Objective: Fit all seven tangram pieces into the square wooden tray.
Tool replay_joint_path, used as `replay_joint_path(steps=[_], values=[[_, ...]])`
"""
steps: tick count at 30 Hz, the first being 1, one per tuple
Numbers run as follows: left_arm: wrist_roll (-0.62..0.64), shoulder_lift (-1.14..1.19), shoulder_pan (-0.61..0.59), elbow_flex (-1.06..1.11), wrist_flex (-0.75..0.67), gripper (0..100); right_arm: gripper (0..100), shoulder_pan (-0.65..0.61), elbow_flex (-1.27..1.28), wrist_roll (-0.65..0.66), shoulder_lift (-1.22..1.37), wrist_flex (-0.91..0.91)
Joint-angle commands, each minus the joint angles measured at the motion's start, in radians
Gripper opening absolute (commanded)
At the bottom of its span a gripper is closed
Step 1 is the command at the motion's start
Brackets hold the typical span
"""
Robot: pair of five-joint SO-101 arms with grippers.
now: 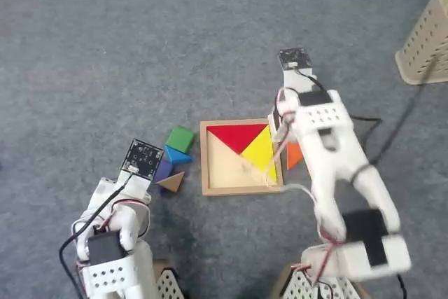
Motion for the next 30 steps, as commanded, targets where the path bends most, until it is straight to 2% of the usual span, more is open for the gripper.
replay_joint_path(steps=[1,3,7,9,19,30], values=[[-0.009,-0.012,-0.005,-0.004,0.003,1,0.6,0.019,0.089,-0.006,-0.197,-0.07],[-0.009,-0.012,-0.005,-0.004,0.003,1,1.3,0.039,0.118,0.008,-0.229,-0.09],[-0.009,-0.012,-0.005,-0.004,0.003,1,15.1,0.099,0.095,0.092,-0.176,-0.091],[-0.009,-0.012,-0.005,-0.004,0.003,1,18.5,0.104,0.069,0.118,-0.113,-0.088],[-0.009,-0.012,-0.006,-0.004,0.003,1,17.7,0.097,-0.074,0.166,0.2,-0.087],[-0.009,-0.012,-0.006,-0.004,0.003,1,17.7,0.097,-0.112,0.169,0.283,-0.087]])
